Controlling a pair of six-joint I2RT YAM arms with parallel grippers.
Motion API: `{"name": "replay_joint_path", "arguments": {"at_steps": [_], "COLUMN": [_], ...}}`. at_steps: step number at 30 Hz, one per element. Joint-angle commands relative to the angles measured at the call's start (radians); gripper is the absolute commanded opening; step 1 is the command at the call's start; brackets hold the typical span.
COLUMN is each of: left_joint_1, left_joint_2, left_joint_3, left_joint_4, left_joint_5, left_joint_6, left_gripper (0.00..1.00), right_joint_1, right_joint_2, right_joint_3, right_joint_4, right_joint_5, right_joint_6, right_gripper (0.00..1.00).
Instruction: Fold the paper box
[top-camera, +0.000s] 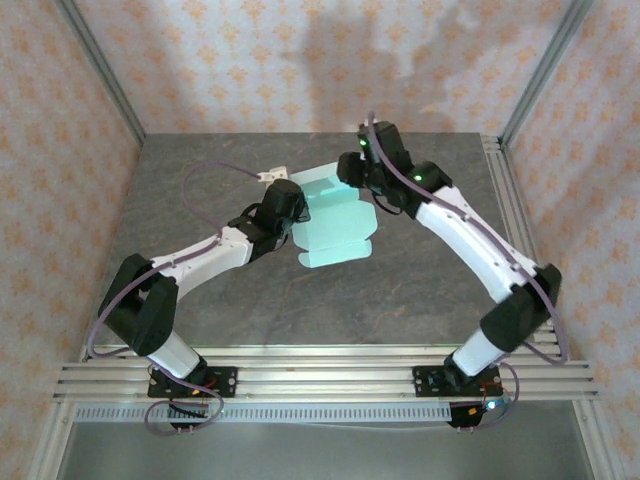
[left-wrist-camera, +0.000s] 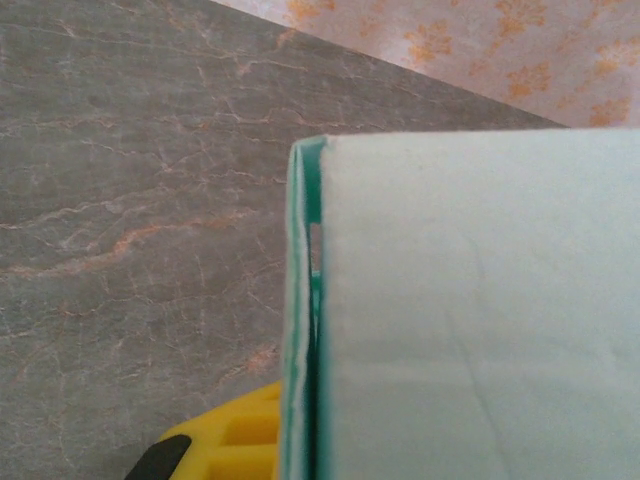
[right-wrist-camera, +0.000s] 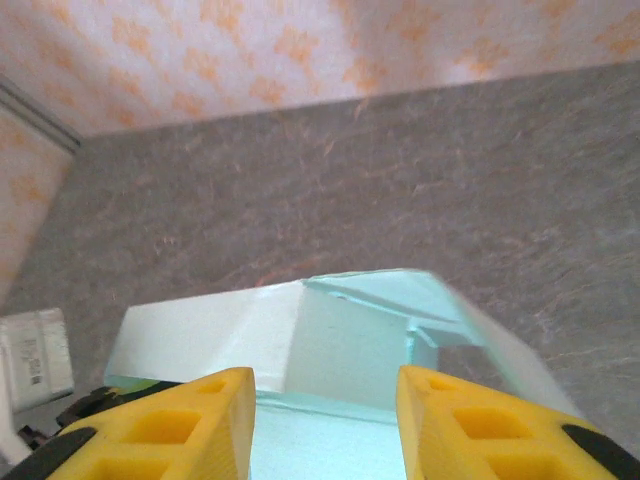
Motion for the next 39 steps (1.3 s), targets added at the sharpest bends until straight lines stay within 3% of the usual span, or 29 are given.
{"name": "replay_joint_path", "arguments": {"at_steps": [1,5,12,21,27,39], "left_joint_1": [0.002,0.002,0.002,0.001,0.001,0.001], "left_joint_2": [0.004,0.001,-0.034,-0.030,-0.027,-0.028], "left_joint_3": [0.017,0.017,-0.023,0.000,0.010,0.008], "left_joint_4": [0.001,0.011,0.087,0.058,0.047,0.054], "left_joint_5": [0.035,0.074,0.176,0.184,0.181,0.189], "left_joint_6": [0.015,0.034,0.088,0.099,0.094,0.084], "left_gripper": [0.00,0.00,0.00,0.00,0.00,0.00], "right_joint_1": [-0.081,-0.228,-0.378,-0.398,-0.376,-0.303], "right_joint_2": [-0.138,-0.213,-0.193,-0.112,-0.077,-0.055], "right_joint_3": [-0.104,-0.245,-0.287,-0.284,-0.281,-0.260], "right_joint_4": [0.118,0.205,0.174,0.219,0.190,0.128], "right_joint_5": [-0.012,-0.204,-0.478,-0.806,-0.869,-0.817], "right_joint_6": [0.012,-0.016,-0.123,-0.166,-0.217,-0.393], "right_gripper": [0.41,0.43,0.41,0.37,0.37,0.38]}}
